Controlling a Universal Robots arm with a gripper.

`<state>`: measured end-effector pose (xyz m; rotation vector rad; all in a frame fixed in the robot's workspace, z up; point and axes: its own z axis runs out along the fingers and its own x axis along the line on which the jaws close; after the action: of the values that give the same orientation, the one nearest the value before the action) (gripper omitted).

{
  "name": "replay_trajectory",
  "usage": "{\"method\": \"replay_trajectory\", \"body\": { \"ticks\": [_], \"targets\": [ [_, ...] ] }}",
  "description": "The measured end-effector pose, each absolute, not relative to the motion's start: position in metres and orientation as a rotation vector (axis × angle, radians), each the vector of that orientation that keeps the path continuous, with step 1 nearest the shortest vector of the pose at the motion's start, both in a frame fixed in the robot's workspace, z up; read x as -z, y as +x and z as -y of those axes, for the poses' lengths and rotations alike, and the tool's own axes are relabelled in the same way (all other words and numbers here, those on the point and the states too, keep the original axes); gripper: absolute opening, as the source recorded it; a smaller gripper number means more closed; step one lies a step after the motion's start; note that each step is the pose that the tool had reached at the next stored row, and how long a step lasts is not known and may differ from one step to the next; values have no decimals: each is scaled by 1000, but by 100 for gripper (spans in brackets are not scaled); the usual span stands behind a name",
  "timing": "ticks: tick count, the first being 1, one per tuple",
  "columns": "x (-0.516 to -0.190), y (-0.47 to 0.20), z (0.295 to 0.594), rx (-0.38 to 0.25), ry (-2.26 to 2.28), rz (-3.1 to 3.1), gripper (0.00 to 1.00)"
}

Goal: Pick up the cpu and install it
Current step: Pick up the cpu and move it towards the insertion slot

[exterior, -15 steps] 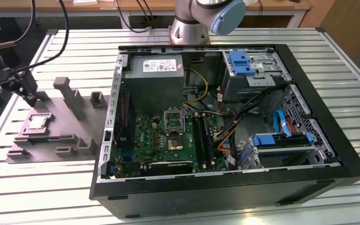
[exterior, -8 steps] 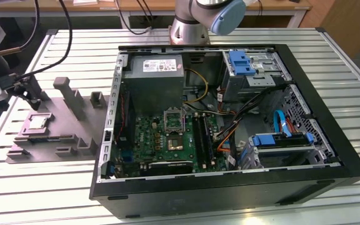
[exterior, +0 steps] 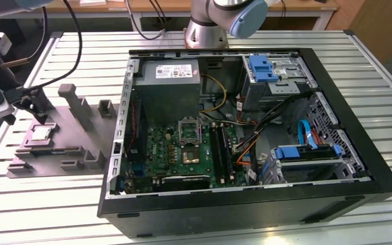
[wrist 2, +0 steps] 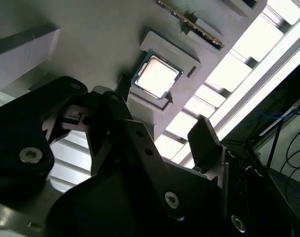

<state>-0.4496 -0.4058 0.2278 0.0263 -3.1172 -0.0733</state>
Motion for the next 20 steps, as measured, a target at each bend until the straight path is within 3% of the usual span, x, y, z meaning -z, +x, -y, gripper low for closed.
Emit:
{"method": "replay_trajectory", "body": {
  "ticks": [2, 3, 11, 12, 20],
  "targets": [
    [-225, -450, 406, 73, 26, 3118, 72],
    [-225, -450, 406, 73, 26, 3118, 65],
    [-222, -449, 406, 73, 27, 3118, 63],
    [-221, -449, 407, 73, 27, 3118, 56],
    [-207, -448, 408, 73, 26, 3118, 56]
  ]
}}
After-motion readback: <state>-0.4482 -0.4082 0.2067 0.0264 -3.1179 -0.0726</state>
